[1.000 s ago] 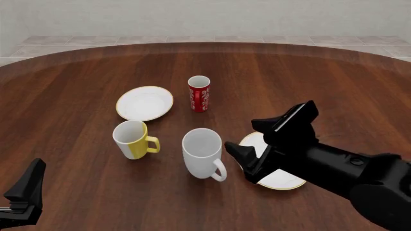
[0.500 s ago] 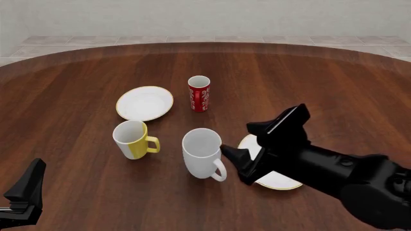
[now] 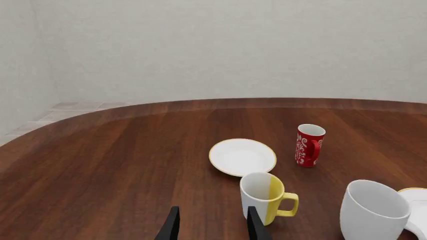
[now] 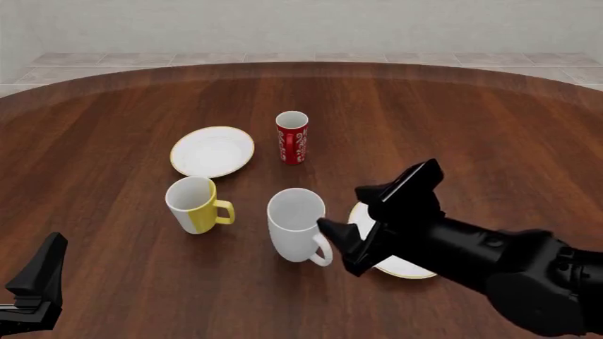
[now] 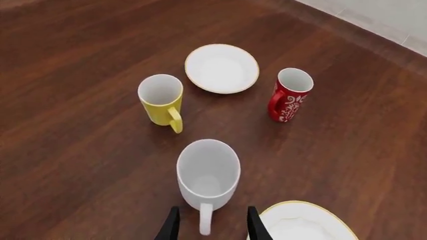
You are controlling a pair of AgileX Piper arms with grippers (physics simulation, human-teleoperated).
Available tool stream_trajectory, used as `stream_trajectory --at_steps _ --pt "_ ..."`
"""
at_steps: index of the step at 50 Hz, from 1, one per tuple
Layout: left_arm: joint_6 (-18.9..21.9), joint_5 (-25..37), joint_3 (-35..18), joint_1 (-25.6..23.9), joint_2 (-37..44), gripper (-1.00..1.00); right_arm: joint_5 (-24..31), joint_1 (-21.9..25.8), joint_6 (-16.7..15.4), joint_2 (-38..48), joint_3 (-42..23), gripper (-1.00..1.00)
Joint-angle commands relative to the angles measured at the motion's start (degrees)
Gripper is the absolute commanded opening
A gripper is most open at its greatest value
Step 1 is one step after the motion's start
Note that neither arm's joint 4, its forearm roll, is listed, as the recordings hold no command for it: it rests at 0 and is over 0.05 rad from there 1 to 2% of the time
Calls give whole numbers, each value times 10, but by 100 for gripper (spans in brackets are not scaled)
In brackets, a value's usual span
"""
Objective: Put the white mug on the left plate.
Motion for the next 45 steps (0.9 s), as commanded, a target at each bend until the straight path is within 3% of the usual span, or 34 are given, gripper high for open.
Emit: stream_trajectory --at_steps 1,45 --pt "0 0 0 0 0 100 -10 1 5 12 4 100" --pt "0 0 0 0 0 100 -27 -1 13 45 12 100"
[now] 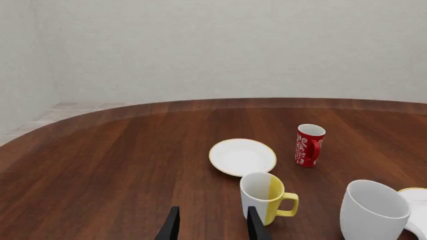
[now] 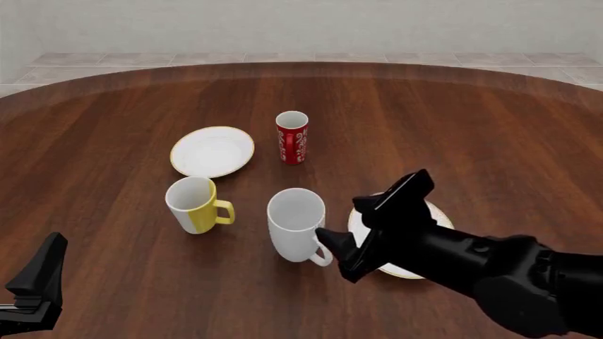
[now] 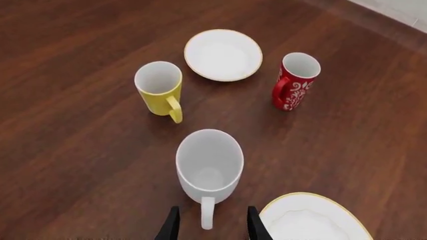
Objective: Put the white mug on the left plate.
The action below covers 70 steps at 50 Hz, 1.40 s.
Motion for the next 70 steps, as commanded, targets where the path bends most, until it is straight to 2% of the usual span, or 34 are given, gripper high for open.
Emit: stream_trajectory --at_steps 1,70 --pt "0 0 0 0 0 100 -9 -2 3 12 2 100" --pt "0 0 0 0 0 100 -67 3 18 93 5 100"
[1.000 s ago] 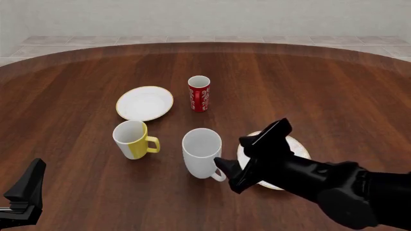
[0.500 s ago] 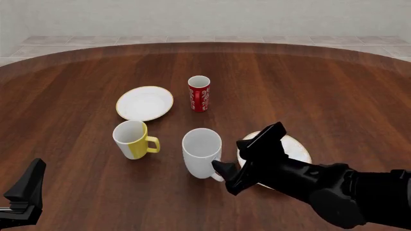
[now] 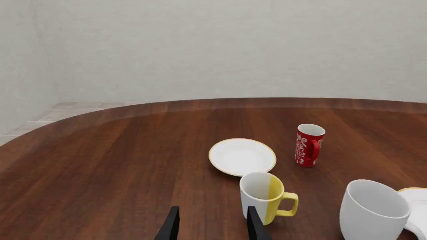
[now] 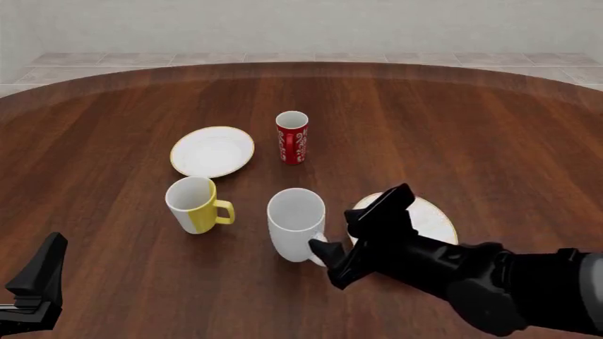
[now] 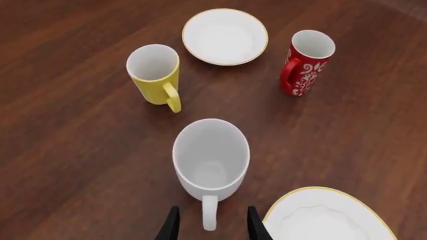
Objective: Put the white mug on the left plate.
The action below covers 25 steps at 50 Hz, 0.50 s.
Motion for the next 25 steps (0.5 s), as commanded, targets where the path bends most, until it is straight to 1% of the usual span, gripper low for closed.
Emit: stream_trajectory --at_steps 1,25 --pt "0 0 0 0 0 100 -6 3 1 11 -1 100" --pt "0 0 0 0 0 100 -15 3 1 27 -2 100"
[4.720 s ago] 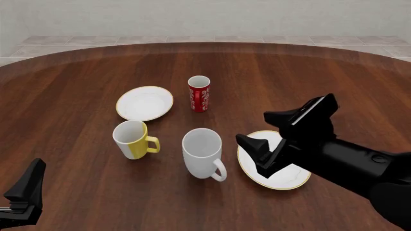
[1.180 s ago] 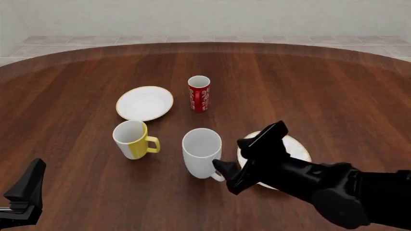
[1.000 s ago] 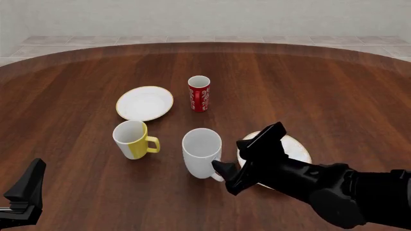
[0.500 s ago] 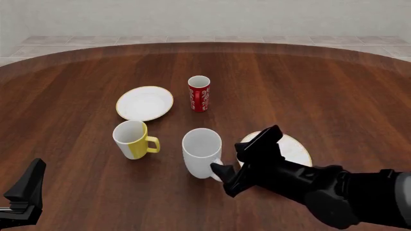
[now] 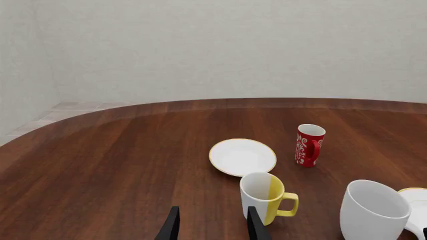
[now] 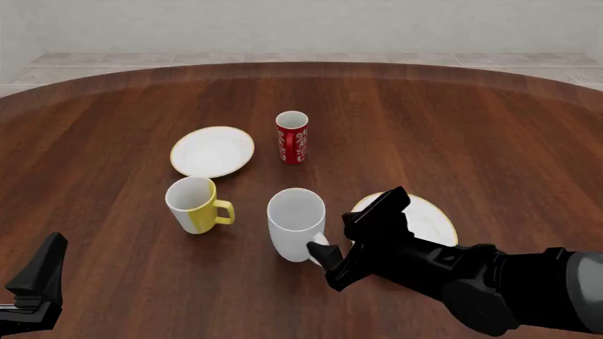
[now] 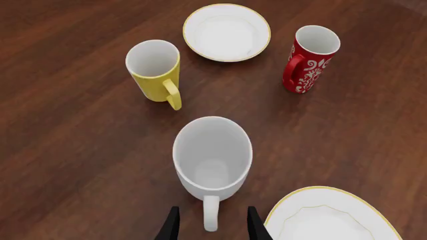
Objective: Put the white mug on the left plate.
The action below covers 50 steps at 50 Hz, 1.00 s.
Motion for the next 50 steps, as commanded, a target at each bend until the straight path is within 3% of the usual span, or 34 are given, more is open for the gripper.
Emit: stream_trajectory --at_steps 1,50 --pt "0 0 0 0 0 100 -5 1 1 10 -2 100" --pt "0 0 0 0 0 100 -28 7 10 57 -12 100"
